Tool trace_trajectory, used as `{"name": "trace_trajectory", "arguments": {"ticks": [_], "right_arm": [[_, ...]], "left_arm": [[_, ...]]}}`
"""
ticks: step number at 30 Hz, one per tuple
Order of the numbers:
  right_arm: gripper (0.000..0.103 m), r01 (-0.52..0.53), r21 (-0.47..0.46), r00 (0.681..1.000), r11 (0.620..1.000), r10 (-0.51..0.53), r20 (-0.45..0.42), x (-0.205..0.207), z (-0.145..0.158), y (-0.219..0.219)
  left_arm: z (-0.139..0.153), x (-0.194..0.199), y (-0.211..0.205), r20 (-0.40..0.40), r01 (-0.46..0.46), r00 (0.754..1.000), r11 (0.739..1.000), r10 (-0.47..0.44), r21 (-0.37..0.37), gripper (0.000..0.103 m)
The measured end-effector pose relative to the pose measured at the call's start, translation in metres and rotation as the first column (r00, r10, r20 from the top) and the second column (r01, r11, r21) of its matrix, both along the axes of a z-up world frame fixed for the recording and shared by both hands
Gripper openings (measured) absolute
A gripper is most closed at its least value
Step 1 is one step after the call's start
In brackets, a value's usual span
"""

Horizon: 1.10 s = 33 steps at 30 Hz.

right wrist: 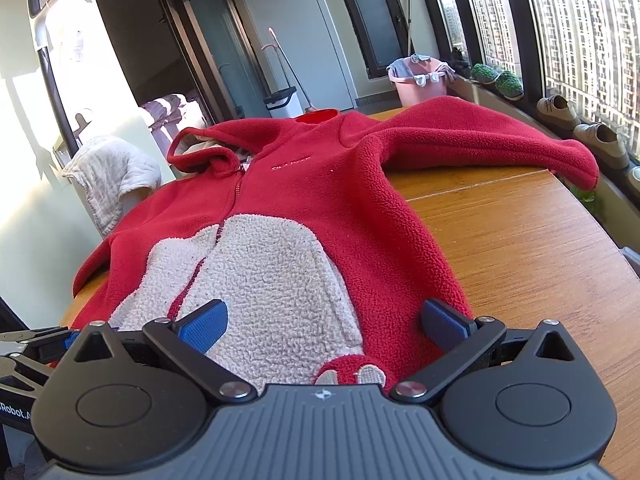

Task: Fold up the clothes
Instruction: 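Move the right gripper over the hoodie toward the sleeve cuff, then close the right gripper on the sleeve cuff and lift it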

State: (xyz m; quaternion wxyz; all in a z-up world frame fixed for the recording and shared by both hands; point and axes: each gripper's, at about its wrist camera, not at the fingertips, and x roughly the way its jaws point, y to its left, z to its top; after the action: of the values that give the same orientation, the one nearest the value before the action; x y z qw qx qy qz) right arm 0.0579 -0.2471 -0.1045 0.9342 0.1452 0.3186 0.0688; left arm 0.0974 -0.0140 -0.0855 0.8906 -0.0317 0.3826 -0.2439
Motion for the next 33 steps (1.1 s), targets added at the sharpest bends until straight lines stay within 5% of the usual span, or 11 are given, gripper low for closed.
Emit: {"name": "trace_trajectory", "arguments": {"ticks": [11, 15, 20, 25, 33], "right_arm": [[0.103, 0.006, -0.003, 1.000, 1.000, -0.006, -0.006, 0.000, 0.001, 0.000], [0.103, 0.025, 0.094, 0.999, 0.995, -0.023, -0.025, 0.003, 0.013, -0.019], [0.102, 0.188, 0.149, 0.982, 0.971, -0.188, -0.012, 0.018, 0.028, -0.077], [0.063, 0.370, 0.256, 0.927, 0.893, -0.337, -0.166, 0.065, 0.003, -0.152], [0.068, 0.602, 0.247, 0.795, 0.759, -0.545, -0.266, 0.115, -0.022, -0.218]], "left_arm": [[0.002, 0.002, 0.011, -0.020, -0.007, 1.000, 0.998, 0.006, -0.055, 0.103], [0.009, 0.008, 0.014, -0.059, -0.035, 0.998, 0.996, 0.031, -0.077, 0.103], [0.023, 0.014, 0.012, -0.051, -0.058, 0.997, 0.990, 0.052, -0.125, 0.103], [0.021, 0.028, -0.010, -0.027, -0.027, 0.999, 0.994, 0.024, -0.103, 0.103], [-0.004, 0.025, -0.007, 0.020, -0.007, 1.000, 0.995, 0.009, -0.104, 0.103]]}}
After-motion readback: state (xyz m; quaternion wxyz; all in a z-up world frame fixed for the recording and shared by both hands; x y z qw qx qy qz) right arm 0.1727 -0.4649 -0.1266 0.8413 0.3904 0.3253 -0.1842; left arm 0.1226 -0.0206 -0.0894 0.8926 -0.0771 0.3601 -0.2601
